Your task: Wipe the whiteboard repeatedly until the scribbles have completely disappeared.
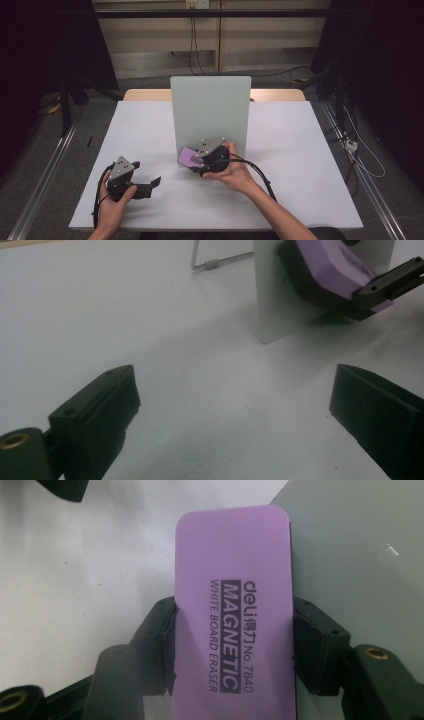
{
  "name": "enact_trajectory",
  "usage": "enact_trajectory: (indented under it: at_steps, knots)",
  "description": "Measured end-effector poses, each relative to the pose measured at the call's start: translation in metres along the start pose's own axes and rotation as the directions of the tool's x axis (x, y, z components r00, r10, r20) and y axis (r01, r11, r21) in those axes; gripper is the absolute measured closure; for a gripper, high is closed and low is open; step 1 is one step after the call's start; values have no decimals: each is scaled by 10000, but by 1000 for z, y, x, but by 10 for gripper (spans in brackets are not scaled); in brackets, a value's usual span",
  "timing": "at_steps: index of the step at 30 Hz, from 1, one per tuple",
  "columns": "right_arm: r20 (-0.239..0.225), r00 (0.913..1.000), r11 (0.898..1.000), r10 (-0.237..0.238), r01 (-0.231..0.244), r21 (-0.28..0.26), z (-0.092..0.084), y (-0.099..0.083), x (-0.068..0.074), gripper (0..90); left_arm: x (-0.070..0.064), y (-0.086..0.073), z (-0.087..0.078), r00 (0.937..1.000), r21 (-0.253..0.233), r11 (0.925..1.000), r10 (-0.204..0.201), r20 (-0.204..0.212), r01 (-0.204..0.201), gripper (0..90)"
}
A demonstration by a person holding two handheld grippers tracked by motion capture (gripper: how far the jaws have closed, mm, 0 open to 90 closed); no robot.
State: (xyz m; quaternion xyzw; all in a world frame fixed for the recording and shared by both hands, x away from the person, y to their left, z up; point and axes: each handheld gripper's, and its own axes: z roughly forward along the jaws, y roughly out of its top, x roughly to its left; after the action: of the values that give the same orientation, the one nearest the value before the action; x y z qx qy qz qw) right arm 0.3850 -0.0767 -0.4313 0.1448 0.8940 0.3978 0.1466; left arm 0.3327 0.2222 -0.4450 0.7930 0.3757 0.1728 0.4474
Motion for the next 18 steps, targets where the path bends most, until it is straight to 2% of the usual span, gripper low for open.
enact_trajectory:
  at_steps: [6,13,18]
  knots:
    - [-76,10000,9999,-63,64,131,1,-1,0,416,0,0,0,10000,-5,10000,15,7,-15,56]
    - [401,9991,9994,153,-140,-323,-17,3,-9,416,2,0,-1,9999,-69,9999,-113,-43,112,56]
    - [672,9971,9969,357,-308,-731,-31,9,-18,415,1,0,0,10000,-23,10000,-50,-17,50,56]
